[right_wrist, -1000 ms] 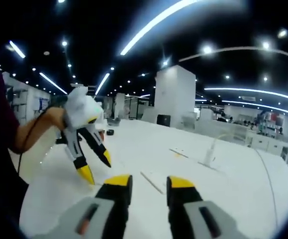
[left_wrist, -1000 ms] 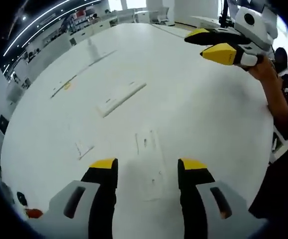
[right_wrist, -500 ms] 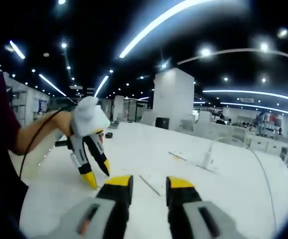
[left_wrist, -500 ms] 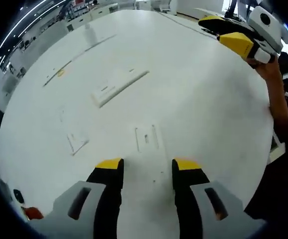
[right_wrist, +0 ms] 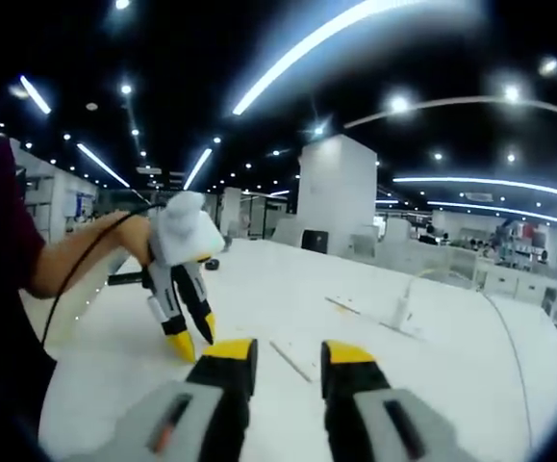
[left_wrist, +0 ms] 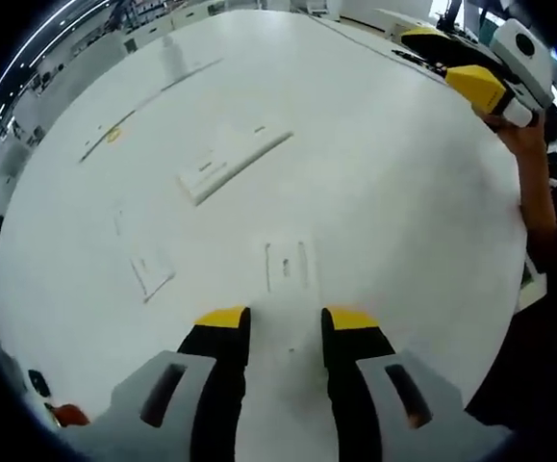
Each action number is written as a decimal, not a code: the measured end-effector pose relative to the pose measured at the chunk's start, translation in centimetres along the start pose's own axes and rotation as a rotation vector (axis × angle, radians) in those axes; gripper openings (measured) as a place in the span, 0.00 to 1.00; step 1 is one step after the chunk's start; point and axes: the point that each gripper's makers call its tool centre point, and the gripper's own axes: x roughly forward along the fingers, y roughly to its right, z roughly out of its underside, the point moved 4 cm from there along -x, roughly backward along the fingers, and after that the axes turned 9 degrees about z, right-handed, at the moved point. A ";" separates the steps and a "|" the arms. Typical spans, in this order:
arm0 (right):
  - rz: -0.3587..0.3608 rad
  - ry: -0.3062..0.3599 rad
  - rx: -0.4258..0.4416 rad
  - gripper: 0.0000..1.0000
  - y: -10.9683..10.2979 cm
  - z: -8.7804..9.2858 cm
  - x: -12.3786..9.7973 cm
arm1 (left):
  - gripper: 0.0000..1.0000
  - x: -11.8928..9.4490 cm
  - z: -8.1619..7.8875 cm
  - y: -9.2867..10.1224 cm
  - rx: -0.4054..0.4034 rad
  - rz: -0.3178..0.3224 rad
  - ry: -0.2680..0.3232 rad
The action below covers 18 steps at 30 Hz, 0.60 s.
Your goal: Locate the socket holder cover, grip the socket holder cover, clip it into the socket holder slot.
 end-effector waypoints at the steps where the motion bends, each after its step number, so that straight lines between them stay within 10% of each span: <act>1: 0.000 0.000 -0.001 0.29 0.0 0.0 0.0 | 0.31 0.0 0.0 0.0 0.005 -0.001 -0.004; 18: 0.000 -0.009 -0.015 0.28 0.1 0.1 -0.1 | 0.28 0.1 -0.6 0.7 0.065 0.022 -0.030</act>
